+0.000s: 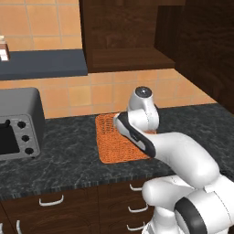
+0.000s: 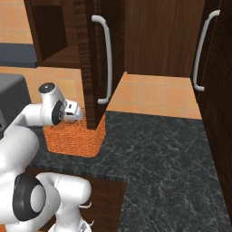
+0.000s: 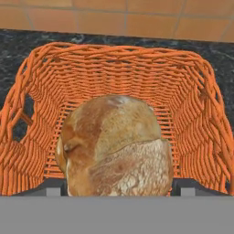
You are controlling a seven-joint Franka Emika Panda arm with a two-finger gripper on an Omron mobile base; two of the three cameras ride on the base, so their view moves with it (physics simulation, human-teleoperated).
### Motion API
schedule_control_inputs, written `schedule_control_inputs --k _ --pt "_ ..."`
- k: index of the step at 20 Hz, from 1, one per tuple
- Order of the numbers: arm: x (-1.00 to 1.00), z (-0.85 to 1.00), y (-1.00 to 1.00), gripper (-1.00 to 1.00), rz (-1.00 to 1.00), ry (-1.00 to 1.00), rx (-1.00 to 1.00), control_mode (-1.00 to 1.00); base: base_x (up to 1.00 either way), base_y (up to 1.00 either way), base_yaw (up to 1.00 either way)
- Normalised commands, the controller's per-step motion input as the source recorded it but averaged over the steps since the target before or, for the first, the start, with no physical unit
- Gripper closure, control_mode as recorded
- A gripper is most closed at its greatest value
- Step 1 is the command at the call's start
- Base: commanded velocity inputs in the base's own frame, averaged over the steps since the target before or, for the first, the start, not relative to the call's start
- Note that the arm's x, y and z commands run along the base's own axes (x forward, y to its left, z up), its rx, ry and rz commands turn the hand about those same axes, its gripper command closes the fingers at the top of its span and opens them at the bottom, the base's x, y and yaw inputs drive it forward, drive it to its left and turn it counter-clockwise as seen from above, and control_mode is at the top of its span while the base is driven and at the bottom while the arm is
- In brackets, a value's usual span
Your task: Open the cabinet, pick up the bread from the cabinet and place it in the basket. Then move the basket to the dining counter.
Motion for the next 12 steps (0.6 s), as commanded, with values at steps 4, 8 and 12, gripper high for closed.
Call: schedule_control_inputs --k 4,8,12 --pt "0.26 -0.51 0.09 1.0 0.09 0.0 0.0 -1.0 0.0 0.0 0.0" --pt "0.14 -0.23 0.01 1.0 0.08 0.0 0.0 -1.0 0.0 0.0 0.0" --pt "0.46 -0.14 0.0 -1.0 0.06 0.03 0.0 -1.0 0.0 0.0 0.0"
